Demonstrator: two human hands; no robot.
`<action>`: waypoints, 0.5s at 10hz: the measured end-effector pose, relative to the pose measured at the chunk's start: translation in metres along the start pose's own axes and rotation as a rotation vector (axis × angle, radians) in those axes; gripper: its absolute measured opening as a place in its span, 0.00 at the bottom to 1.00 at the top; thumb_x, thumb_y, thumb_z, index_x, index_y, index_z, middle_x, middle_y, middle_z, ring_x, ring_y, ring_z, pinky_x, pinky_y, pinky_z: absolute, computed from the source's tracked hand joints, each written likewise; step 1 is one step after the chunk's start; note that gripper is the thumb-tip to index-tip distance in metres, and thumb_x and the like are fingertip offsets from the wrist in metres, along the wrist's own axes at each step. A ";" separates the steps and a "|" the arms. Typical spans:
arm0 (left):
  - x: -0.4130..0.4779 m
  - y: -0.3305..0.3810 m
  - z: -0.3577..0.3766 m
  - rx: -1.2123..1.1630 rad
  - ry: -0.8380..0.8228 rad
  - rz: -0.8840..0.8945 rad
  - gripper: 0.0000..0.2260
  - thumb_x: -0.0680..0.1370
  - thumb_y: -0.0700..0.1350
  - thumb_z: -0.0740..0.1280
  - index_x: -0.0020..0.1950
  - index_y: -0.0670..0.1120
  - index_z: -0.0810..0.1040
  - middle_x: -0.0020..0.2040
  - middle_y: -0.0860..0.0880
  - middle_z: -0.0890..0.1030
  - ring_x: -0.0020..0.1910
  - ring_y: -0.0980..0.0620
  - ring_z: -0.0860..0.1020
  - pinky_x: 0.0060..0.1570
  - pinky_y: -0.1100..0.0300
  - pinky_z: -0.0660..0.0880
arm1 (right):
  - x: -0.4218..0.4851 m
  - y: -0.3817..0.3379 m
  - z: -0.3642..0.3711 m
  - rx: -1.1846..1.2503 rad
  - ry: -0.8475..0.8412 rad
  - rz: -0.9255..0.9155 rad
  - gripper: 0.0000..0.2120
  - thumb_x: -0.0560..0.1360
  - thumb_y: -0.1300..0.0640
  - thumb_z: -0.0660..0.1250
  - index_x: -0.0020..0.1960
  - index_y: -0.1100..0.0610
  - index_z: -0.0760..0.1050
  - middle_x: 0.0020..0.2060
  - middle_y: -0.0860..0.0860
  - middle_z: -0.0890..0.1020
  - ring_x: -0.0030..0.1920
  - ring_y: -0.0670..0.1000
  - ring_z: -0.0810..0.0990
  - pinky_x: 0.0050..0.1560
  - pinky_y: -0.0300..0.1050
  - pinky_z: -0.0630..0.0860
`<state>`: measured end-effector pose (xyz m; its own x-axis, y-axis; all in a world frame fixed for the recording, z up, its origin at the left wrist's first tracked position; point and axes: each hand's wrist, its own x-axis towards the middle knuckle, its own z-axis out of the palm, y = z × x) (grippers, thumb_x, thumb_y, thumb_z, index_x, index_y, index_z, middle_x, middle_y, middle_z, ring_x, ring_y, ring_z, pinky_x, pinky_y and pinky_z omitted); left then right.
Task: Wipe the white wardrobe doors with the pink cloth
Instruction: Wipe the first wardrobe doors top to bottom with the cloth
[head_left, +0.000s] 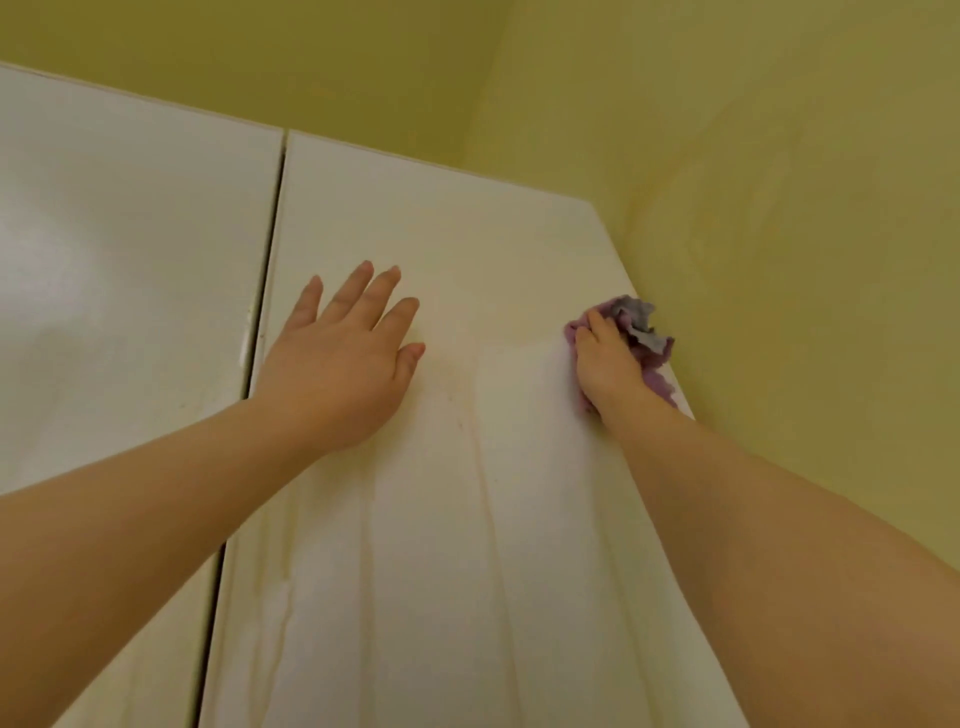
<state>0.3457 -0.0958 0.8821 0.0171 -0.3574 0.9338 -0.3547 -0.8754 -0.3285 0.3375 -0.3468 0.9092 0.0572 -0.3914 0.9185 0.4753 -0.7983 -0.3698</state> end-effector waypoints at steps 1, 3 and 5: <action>-0.002 -0.013 0.002 -0.008 0.034 -0.026 0.24 0.82 0.53 0.42 0.78 0.50 0.47 0.78 0.52 0.42 0.76 0.54 0.38 0.73 0.52 0.37 | -0.010 -0.050 0.026 -0.175 -0.061 -0.172 0.19 0.82 0.59 0.50 0.72 0.58 0.63 0.71 0.55 0.65 0.72 0.54 0.60 0.71 0.51 0.55; 0.002 -0.018 0.007 -0.061 0.055 -0.123 0.24 0.82 0.51 0.43 0.78 0.49 0.49 0.79 0.52 0.45 0.77 0.54 0.41 0.73 0.52 0.39 | -0.030 -0.066 0.056 -0.361 -0.188 -0.541 0.20 0.81 0.52 0.53 0.73 0.47 0.60 0.73 0.49 0.61 0.71 0.54 0.60 0.70 0.50 0.56; -0.005 -0.031 0.001 0.004 0.032 -0.104 0.24 0.82 0.52 0.41 0.78 0.50 0.46 0.78 0.53 0.43 0.76 0.54 0.38 0.73 0.51 0.36 | 0.009 -0.008 -0.006 -0.368 0.036 0.368 0.22 0.81 0.41 0.43 0.74 0.38 0.48 0.76 0.56 0.41 0.75 0.56 0.39 0.70 0.64 0.40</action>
<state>0.3578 -0.0674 0.8873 0.0239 -0.2545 0.9668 -0.3484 -0.9085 -0.2306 0.3292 -0.3466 0.9192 0.1295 -0.6867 0.7153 0.0890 -0.7104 -0.6981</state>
